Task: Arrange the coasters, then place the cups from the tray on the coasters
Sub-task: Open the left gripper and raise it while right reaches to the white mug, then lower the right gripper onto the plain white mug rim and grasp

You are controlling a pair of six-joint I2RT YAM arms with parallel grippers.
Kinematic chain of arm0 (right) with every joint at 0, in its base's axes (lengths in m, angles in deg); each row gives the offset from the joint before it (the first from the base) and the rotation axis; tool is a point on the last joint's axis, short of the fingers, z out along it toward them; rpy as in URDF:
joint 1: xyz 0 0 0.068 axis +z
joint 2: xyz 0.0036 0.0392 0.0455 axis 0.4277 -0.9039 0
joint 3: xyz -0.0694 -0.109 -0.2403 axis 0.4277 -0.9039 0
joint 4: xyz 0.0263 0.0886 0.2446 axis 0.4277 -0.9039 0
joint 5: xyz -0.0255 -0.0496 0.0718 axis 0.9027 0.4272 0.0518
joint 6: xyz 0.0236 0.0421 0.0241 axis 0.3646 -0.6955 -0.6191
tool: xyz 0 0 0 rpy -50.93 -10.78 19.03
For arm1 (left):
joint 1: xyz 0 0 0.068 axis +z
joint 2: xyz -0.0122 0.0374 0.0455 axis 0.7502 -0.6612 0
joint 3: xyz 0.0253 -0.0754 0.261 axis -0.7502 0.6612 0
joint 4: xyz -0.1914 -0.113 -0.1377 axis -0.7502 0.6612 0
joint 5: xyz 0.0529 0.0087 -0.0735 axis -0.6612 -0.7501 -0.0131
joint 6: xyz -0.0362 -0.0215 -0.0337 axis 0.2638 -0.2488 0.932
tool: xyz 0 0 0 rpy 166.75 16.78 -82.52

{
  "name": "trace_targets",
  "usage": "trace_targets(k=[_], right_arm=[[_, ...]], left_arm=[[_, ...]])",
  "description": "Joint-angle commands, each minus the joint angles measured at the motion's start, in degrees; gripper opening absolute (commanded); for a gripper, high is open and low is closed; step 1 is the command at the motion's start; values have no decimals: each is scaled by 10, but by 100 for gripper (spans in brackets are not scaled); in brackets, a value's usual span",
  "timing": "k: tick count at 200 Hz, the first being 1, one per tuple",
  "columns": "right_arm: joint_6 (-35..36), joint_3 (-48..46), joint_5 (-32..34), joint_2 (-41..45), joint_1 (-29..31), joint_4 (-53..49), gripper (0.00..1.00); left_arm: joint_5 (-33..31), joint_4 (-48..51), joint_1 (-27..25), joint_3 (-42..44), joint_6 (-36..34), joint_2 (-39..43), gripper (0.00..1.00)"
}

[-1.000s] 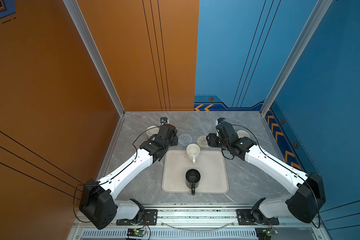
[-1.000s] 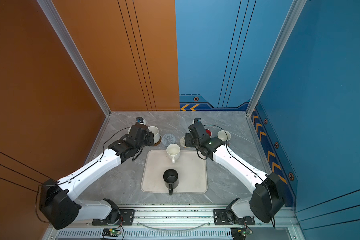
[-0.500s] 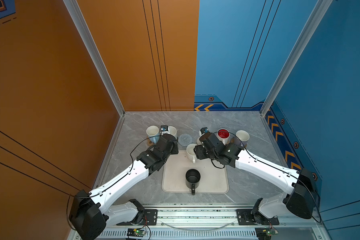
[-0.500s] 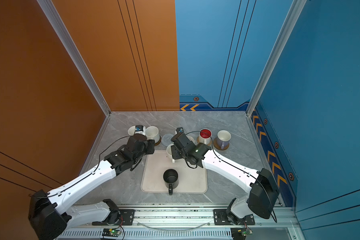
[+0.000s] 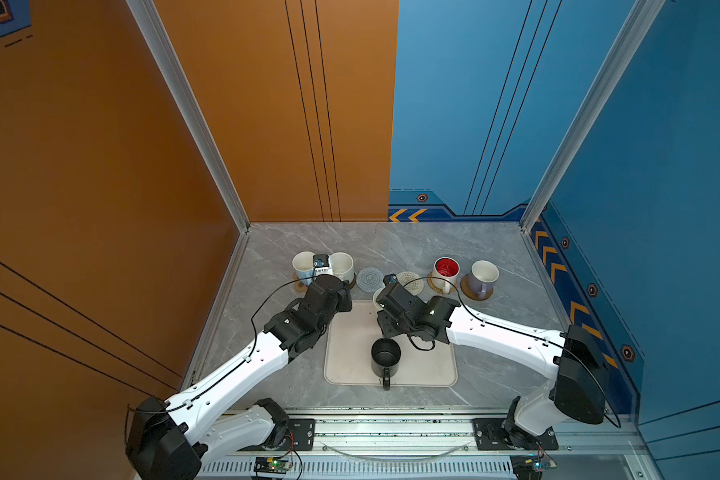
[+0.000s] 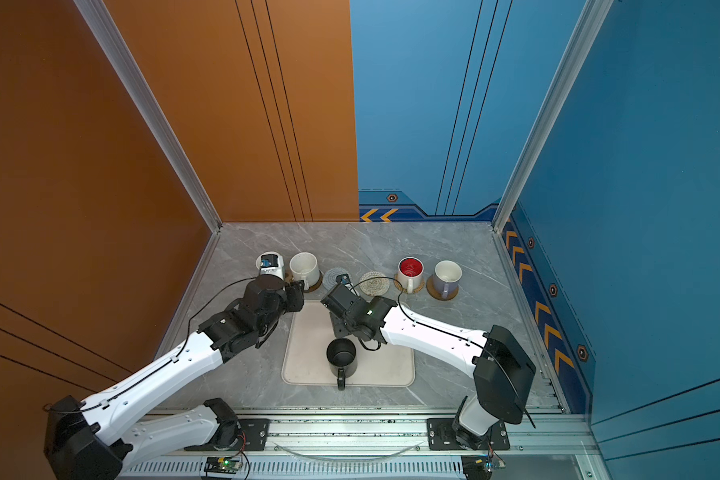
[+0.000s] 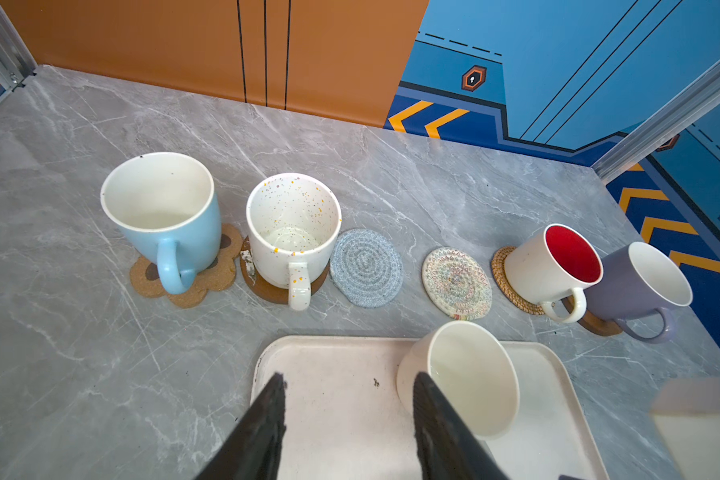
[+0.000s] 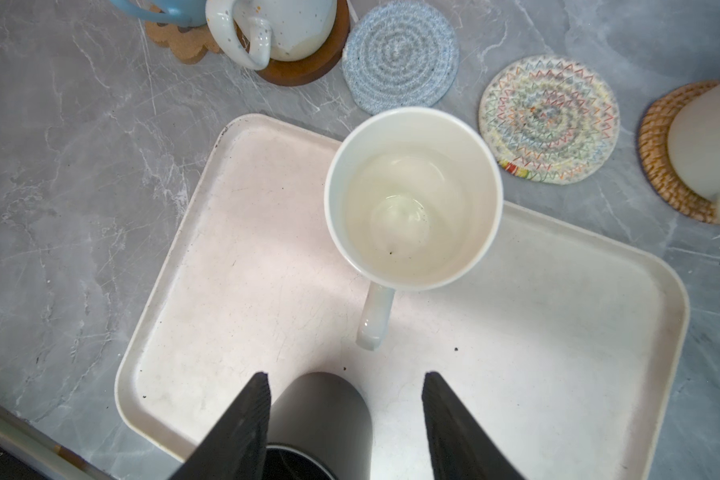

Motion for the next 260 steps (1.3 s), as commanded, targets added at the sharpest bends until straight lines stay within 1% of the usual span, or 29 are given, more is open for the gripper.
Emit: trace_targets(k=[1, 14, 17, 24, 56, 112, 260], right_arm=[[-13, -1, 15, -9, 1, -26, 56], [-13, 0, 23, -14, 1, -30, 55], [-13, 0, 24, -15, 1, -31, 55], [-13, 0, 27, -18, -1, -32, 55], [-12, 3, 22, -42, -5, -32, 54], [-11, 16, 30, -62, -18, -33, 52], [-5, 34, 24, -95, -37, -28, 50]], left_arm=[[3, -12, 0, 2, -4, -1, 51], [1, -12, -1, 3, -4, 0, 51], [2, -29, -1, 3, -5, 0, 51], [1, -35, -1, 5, -4, 0, 51], [9, -42, -1, 4, -5, -3, 51], [2, -35, 1, 1, -6, -3, 51], [-4, -22, 14, 5, -2, 3, 52]])
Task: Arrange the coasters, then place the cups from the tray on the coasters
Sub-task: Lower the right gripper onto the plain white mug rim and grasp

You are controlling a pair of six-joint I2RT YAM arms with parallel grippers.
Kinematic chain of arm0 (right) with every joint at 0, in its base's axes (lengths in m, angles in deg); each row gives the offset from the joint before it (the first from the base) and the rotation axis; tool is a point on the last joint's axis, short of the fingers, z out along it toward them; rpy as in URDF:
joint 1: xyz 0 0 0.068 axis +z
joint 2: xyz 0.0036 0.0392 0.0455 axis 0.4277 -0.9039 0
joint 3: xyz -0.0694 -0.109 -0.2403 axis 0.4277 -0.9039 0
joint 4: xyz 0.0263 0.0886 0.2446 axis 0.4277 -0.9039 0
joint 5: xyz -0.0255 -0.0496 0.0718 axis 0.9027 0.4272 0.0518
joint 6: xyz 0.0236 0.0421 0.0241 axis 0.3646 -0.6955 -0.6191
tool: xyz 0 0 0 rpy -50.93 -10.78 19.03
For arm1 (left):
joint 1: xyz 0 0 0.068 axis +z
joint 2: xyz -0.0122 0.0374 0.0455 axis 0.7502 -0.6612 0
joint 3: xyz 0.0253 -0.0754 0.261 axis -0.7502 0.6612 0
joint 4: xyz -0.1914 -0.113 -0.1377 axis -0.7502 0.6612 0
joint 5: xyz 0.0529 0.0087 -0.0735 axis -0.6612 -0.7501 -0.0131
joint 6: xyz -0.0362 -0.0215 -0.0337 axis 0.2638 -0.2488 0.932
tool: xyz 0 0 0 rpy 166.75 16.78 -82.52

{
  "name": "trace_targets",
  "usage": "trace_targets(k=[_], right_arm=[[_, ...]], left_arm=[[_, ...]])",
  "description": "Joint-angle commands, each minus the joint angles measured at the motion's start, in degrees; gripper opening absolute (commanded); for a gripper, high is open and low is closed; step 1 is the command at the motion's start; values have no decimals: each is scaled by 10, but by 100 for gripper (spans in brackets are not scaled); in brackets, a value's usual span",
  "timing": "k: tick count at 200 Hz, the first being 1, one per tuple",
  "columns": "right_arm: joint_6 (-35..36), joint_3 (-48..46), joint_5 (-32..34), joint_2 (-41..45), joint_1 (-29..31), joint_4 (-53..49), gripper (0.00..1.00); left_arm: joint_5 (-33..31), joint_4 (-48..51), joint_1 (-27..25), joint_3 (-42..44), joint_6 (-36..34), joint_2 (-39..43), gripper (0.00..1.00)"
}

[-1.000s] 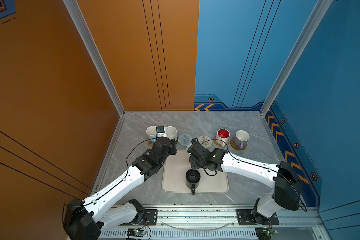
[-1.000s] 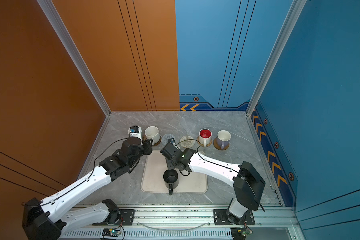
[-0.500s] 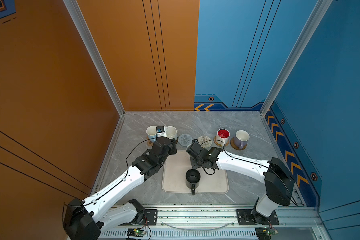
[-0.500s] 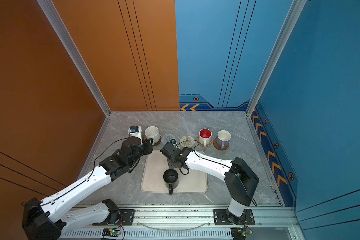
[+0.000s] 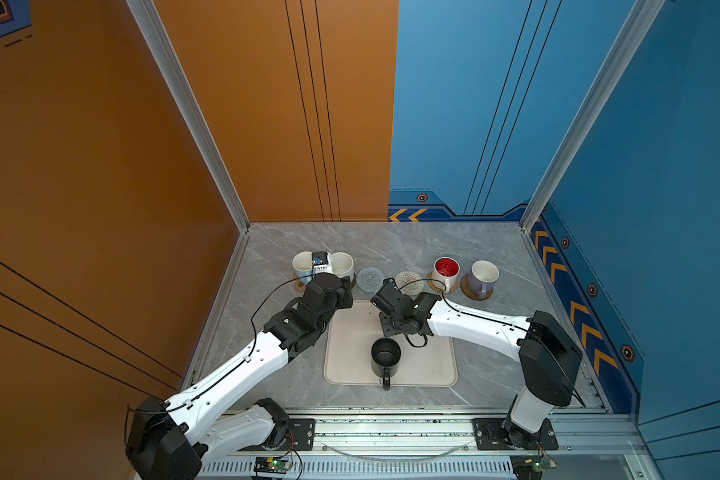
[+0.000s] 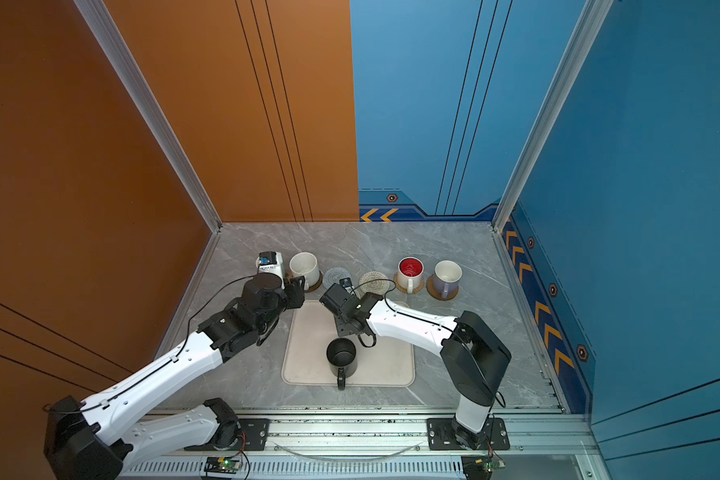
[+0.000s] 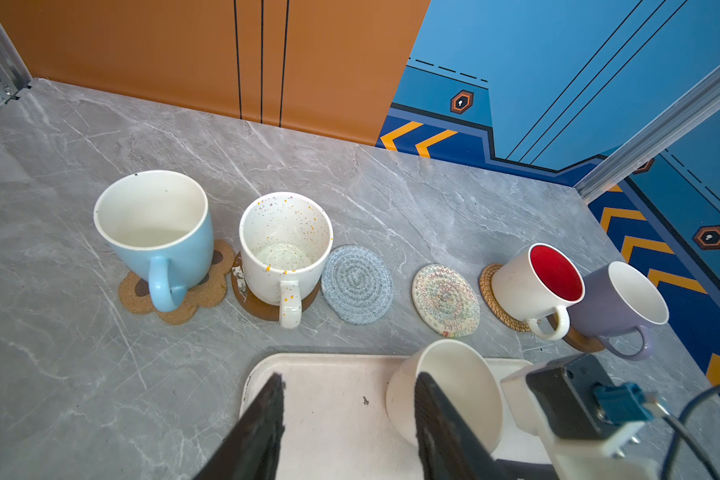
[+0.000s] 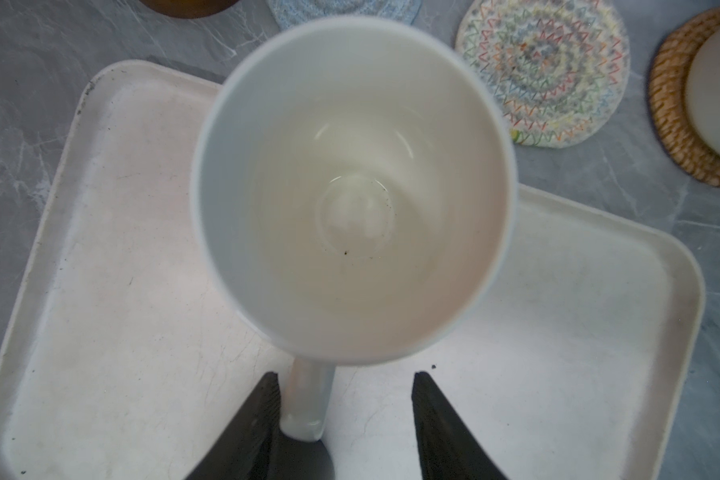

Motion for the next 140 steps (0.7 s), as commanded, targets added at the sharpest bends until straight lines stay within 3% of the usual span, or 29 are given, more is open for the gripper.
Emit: trace_targets(k=[1, 140], right_arm=[[-2, 15, 14, -9, -6, -14, 50], [2, 33, 3, -34, -12, -10, 48]], left_arm=[[-6, 6, 6, 5, -2, 3, 52], [-1, 5, 9, 8, 0, 0, 52]])
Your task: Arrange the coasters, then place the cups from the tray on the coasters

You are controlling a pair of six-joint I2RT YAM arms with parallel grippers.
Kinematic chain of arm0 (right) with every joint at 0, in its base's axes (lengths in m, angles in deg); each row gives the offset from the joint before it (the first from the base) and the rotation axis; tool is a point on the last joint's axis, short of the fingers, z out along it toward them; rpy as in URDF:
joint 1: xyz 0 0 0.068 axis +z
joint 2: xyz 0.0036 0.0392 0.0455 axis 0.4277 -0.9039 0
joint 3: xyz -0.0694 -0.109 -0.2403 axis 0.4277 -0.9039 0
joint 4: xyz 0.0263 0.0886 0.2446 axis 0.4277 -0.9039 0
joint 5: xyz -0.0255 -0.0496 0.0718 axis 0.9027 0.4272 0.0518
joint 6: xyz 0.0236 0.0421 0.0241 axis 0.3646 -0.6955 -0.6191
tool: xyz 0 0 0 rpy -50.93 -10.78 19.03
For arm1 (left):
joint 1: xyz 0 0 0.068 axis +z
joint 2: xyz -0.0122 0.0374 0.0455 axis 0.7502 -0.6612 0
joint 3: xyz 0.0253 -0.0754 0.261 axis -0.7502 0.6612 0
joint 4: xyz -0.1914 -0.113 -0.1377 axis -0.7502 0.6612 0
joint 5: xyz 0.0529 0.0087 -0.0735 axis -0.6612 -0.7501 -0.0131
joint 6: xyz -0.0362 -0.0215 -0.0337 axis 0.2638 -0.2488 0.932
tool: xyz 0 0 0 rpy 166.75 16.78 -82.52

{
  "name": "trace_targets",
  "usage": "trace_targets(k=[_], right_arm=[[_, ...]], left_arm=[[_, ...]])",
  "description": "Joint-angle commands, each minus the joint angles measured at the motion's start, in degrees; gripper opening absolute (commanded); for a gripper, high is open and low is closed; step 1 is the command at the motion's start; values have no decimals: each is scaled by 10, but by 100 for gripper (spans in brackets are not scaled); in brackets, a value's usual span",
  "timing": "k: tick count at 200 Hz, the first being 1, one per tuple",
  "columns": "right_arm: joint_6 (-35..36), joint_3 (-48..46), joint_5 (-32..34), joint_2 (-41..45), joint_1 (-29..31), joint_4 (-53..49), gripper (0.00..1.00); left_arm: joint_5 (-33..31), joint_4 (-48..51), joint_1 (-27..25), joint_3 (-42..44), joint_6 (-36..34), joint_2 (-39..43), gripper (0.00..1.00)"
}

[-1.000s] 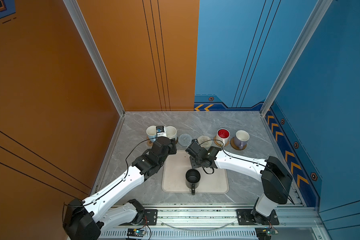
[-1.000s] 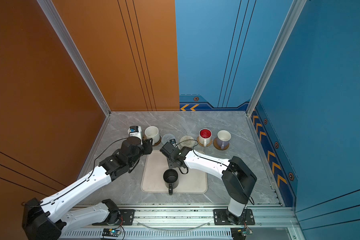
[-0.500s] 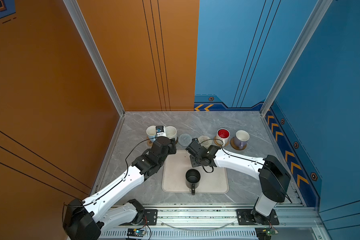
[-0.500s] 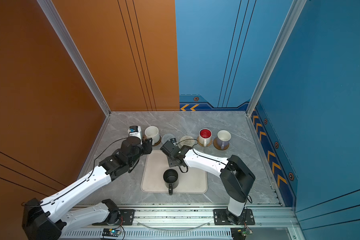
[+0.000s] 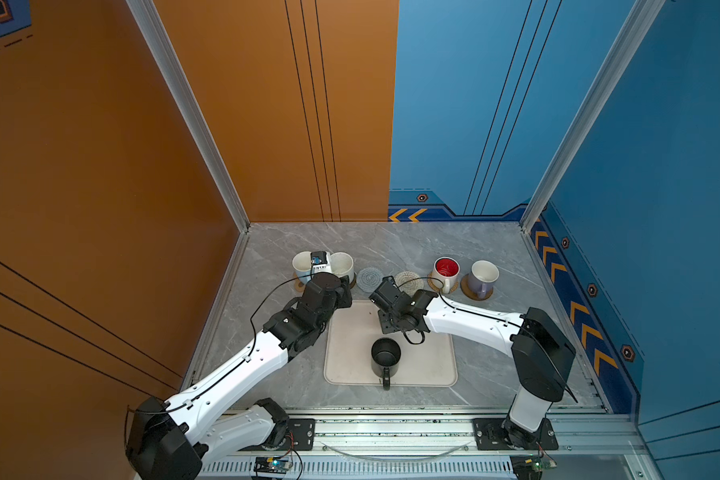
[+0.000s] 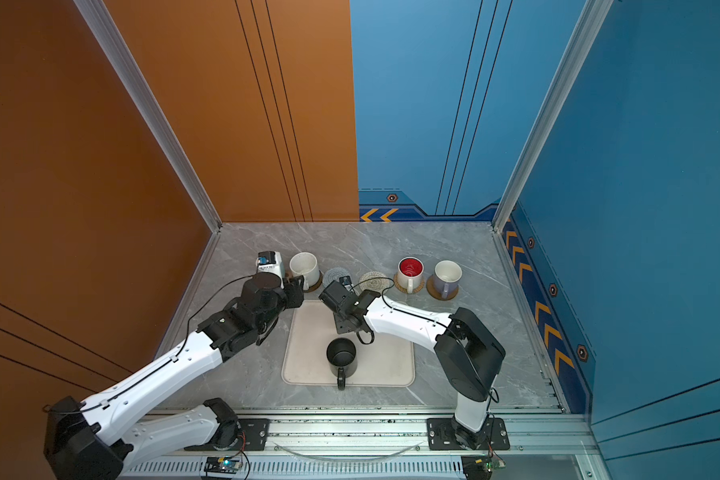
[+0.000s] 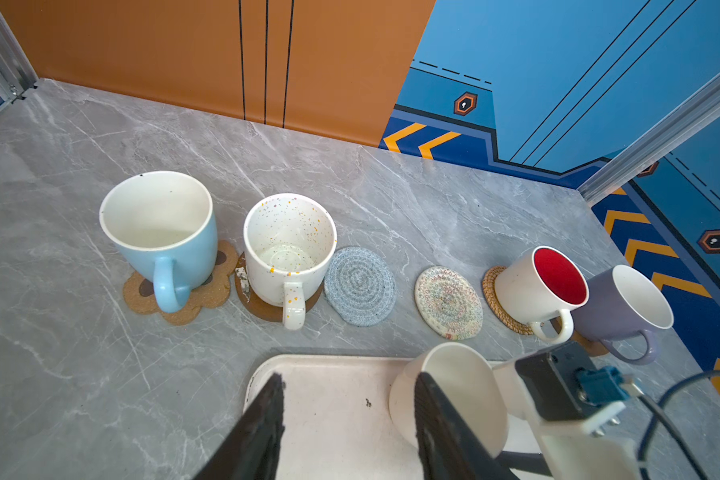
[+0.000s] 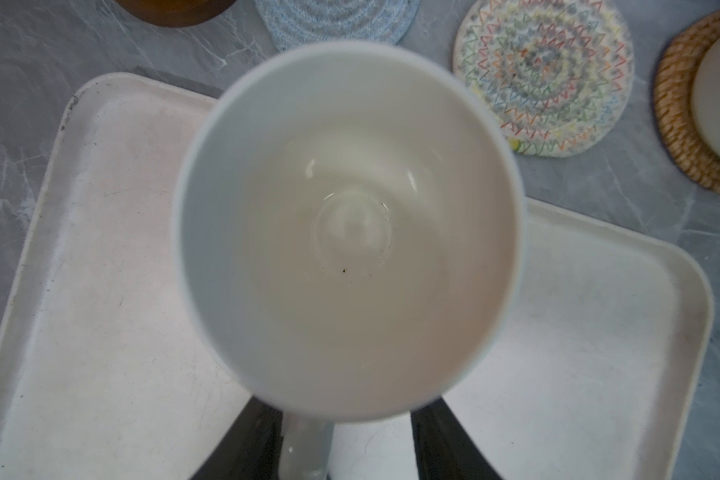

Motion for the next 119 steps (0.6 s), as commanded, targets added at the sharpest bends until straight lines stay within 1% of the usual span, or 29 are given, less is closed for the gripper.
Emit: trace_targets(k=[1, 52, 119], right_arm=[[2, 18, 5, -9, -4, -10, 48], [1, 19, 2, -15, -5, -9, 47], [-1, 20, -1, -21, -5, -9, 43]], left_arm=[[-1, 5, 5, 8, 0, 0, 52], [-1, 5, 6, 8, 1, -1, 52], [2, 5, 7, 8, 0, -2, 52]])
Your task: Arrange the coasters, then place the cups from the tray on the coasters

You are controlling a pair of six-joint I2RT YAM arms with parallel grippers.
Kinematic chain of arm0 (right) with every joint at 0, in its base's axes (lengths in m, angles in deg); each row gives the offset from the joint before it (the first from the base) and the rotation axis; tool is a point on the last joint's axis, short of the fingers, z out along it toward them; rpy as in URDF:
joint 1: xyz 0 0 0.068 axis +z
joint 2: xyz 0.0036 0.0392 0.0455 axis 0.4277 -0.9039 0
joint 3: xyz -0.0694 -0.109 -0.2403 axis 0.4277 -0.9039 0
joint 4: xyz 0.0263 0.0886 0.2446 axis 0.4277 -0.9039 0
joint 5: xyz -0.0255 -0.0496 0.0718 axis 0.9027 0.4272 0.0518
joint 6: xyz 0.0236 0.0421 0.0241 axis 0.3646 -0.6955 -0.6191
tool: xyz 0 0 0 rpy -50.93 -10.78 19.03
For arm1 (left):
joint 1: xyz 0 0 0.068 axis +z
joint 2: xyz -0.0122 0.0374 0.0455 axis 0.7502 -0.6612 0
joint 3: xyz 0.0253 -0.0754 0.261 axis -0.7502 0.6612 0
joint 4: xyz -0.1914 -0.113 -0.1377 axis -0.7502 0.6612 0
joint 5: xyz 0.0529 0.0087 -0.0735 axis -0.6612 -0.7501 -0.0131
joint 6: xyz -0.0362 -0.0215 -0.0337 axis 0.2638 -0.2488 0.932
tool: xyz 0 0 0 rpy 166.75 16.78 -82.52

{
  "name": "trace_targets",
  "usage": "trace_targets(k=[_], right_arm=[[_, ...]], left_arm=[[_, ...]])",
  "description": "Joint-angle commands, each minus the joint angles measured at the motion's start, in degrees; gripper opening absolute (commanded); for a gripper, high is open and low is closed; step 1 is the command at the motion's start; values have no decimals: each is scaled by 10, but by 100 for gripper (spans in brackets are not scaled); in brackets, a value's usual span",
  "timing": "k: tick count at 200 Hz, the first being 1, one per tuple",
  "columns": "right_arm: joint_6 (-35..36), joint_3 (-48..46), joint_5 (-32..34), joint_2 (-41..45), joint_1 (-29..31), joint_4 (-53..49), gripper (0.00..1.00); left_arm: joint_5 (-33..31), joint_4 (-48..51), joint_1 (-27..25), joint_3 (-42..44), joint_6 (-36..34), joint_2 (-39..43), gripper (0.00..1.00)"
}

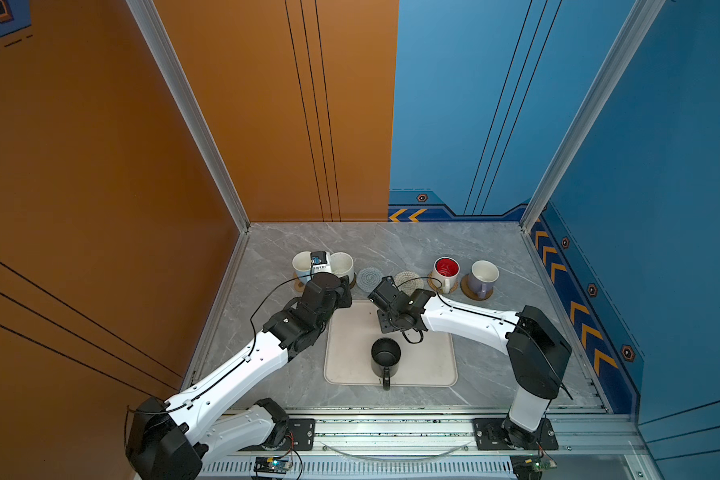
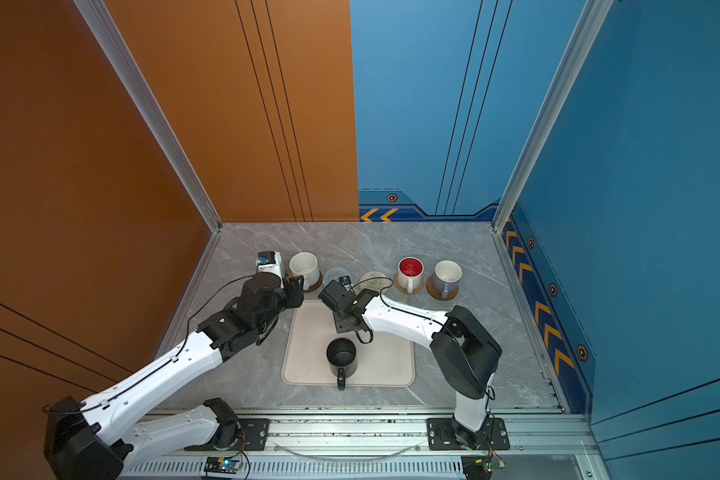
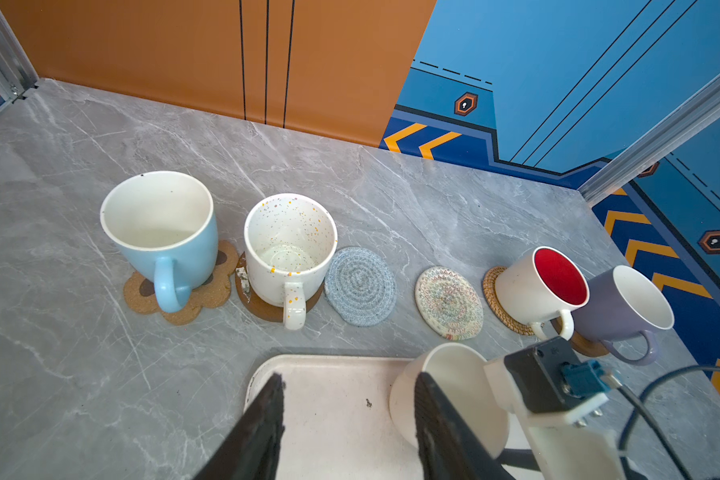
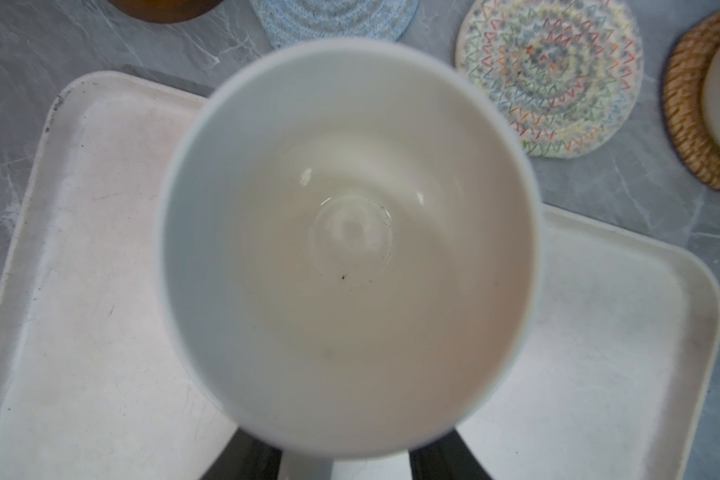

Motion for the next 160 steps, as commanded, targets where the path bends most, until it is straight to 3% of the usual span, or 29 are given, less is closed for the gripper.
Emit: trace_targets(k=[1, 73, 119, 160], right_arm=[[-1, 13, 0, -9, -2, -9, 43], [-2, 13, -1, -10, -3, -9, 27], [-3, 12, 1, -10, -3, -10, 0], [-3, 9, 4, -4, -3, -11, 0]], left_arm=[[2, 4, 5, 8, 0, -2, 52], [3, 5, 5, 8, 1, -3, 52], [3, 6, 6, 8, 1, -1, 52], [3, 6, 7, 9, 3, 0, 52]])
